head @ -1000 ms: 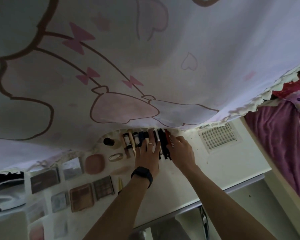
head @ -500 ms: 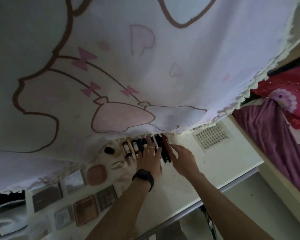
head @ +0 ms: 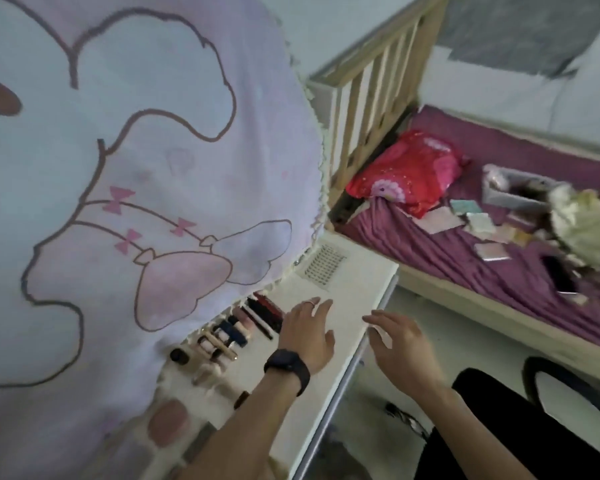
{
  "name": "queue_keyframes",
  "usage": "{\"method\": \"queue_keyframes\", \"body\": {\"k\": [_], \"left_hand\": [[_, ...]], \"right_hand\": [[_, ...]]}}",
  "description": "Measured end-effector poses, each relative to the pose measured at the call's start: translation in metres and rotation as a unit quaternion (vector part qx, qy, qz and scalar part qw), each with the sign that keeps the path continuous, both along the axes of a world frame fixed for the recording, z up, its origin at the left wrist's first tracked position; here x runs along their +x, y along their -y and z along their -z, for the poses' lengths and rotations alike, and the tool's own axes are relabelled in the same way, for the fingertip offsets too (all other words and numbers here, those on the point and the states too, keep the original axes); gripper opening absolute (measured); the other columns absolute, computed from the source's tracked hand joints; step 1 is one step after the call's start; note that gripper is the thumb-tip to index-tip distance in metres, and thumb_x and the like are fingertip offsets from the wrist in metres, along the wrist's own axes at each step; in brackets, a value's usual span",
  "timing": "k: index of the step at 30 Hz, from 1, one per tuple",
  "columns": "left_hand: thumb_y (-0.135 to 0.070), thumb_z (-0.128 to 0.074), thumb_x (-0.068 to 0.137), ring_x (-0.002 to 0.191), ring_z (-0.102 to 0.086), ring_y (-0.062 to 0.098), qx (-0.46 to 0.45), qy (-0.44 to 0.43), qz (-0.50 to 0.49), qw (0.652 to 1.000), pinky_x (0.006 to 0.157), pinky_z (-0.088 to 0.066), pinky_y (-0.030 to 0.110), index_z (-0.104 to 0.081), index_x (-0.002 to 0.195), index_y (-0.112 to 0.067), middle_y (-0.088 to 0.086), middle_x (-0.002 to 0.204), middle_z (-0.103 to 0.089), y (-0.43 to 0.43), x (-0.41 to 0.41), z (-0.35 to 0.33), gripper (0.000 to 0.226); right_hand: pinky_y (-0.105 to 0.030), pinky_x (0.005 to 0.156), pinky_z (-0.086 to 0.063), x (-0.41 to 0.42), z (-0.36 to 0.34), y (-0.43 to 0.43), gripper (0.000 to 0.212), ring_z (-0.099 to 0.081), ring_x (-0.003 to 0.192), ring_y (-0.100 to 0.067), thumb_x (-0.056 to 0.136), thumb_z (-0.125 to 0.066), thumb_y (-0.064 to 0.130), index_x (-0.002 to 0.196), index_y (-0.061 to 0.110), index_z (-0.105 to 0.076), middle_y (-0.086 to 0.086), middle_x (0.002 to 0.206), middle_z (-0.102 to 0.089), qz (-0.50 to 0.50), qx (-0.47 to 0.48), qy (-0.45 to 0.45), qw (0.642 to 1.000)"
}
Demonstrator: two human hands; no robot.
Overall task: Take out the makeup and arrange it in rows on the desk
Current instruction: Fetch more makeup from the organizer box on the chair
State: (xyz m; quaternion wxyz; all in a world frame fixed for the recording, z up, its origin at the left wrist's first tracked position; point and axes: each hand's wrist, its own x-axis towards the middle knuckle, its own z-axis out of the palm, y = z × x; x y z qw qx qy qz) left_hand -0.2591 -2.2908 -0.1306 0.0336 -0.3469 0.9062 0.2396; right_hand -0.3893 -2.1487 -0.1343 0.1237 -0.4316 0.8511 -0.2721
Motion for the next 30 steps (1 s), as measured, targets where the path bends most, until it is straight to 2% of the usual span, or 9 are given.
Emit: {"method": "queue_keyframes", "body": {"k": [4, 6, 9, 14, 17, 21, 25, 30], "left_hand": [[-0.029, -0.052, 0.098, 0.144, -0.029, 0.021, -0.01, -0.071, 0.117, 0.991, 0.117, -0.024, 0.034, -0.033, 0.152, -0.026, 0.0, 0.158, -0.034, -0.065, -0.036, -0.045, 0.058], [-0.027, -0.055, 0.096, 0.142, -0.032, 0.019, -0.009, -0.111, 0.171, 0.979, 0.116, -0.025, 0.032, -0.038, 0.149, -0.027, -0.002, 0.154, -0.039, -0.104, -0.059, -0.068, 0.056], [-0.027, -0.056, 0.095, 0.14, -0.035, 0.016, -0.005, -0.149, 0.25, 0.957, 0.115, -0.026, 0.03, -0.042, 0.147, -0.028, -0.005, 0.15, -0.043, -0.169, -0.093, -0.092, 0.054], [-0.03, -0.058, 0.096, 0.135, -0.041, 0.016, 0.023, -0.19, 0.394, 0.899, 0.111, -0.035, 0.036, -0.048, 0.144, -0.029, -0.007, 0.142, -0.049, -0.309, -0.146, -0.115, 0.049], [-0.029, -0.06, 0.094, 0.131, -0.043, 0.017, 0.04, -0.206, 0.481, 0.851, 0.111, -0.036, 0.036, -0.051, 0.141, -0.028, -0.007, 0.14, -0.051, -0.419, -0.168, -0.126, 0.048], [-0.029, -0.062, 0.091, 0.128, -0.048, 0.021, 0.05, -0.232, 0.584, 0.776, 0.111, -0.035, 0.033, -0.056, 0.137, -0.023, -0.001, 0.136, -0.057, -0.565, -0.183, -0.142, 0.047], [-0.028, -0.061, 0.091, 0.129, -0.047, 0.02, 0.057, -0.238, 0.646, 0.723, 0.112, -0.035, 0.037, -0.054, 0.138, -0.024, -0.001, 0.136, -0.056, -0.695, -0.189, -0.154, 0.047], [-0.033, -0.06, 0.093, 0.128, -0.046, 0.017, 0.086, -0.241, 0.694, 0.672, 0.111, -0.037, 0.035, -0.05, 0.14, -0.031, -0.004, 0.137, -0.055, -0.847, -0.198, -0.167, 0.048]], "right_hand": [[-0.022, 0.09, -0.045, 0.009, -0.043, -0.095, 0.025, -0.059, 0.113, -0.014, 0.09, -0.071, 0.021, 0.113, 0.031, -0.075, 0.015, 0.12, -0.068, 0.124, -0.048, -0.042, 0.99], [-0.015, 0.091, -0.038, 0.012, -0.063, -0.148, 0.024, -0.057, 0.112, -0.01, 0.09, -0.072, 0.023, 0.112, 0.032, -0.075, 0.017, 0.119, -0.067, 0.189, -0.054, -0.059, 0.979], [-0.017, 0.097, -0.041, 0.013, -0.089, -0.232, 0.022, -0.053, 0.118, -0.007, 0.093, -0.068, 0.028, 0.114, 0.032, -0.074, 0.019, 0.121, -0.066, 0.272, -0.063, -0.085, 0.957], [-0.011, 0.1, -0.032, 0.034, -0.12, -0.386, 0.022, -0.052, 0.118, -0.006, 0.094, -0.066, 0.03, 0.115, 0.032, -0.073, 0.02, 0.12, -0.066, 0.443, -0.065, -0.126, 0.885], [-0.02, 0.098, -0.039, 0.063, -0.131, -0.487, 0.022, -0.056, 0.115, -0.011, 0.093, -0.069, 0.028, 0.114, 0.031, -0.074, 0.018, 0.119, -0.068, 0.55, -0.051, -0.143, 0.822], [-0.021, 0.095, -0.041, 0.098, -0.139, -0.609, 0.022, -0.059, 0.113, -0.014, 0.091, -0.072, 0.025, 0.112, 0.031, -0.075, 0.017, 0.117, -0.069, 0.647, -0.029, -0.157, 0.746], [-0.021, 0.094, -0.04, 0.122, -0.144, -0.716, 0.024, -0.06, 0.113, -0.014, 0.091, -0.072, 0.025, 0.113, 0.032, -0.074, 0.019, 0.117, -0.069, 0.702, -0.02, -0.164, 0.693], [-0.014, 0.095, -0.033, 0.123, -0.156, -0.844, 0.024, -0.054, 0.119, -0.006, 0.093, -0.068, 0.029, 0.116, 0.036, -0.071, 0.024, 0.119, -0.066, 0.748, -0.019, -0.154, 0.646]]}}
